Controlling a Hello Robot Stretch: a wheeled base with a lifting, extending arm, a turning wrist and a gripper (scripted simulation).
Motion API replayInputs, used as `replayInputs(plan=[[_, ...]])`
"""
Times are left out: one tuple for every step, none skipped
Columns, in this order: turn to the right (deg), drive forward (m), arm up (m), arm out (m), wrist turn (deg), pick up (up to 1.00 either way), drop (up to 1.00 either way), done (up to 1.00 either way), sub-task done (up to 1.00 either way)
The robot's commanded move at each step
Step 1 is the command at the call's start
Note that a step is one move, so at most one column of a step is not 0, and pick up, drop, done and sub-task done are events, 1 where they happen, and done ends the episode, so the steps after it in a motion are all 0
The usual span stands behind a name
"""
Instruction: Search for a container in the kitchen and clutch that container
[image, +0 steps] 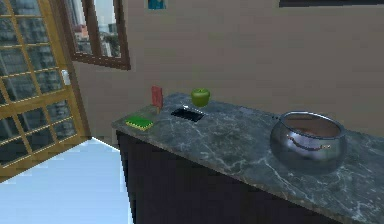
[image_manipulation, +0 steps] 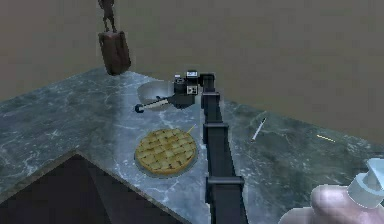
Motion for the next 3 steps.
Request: replayInputs(plan=[[0.0,0.00,0.00,0.00,0.0,1.00,0.00,0.00,0.00],[0.0,0.00,0.10,0.00,0.0,0.00,0.00,0.00,0.00],[0.0,0.00,0.00,0.00,0.0,0.00,0.00,1.00,0.00]])
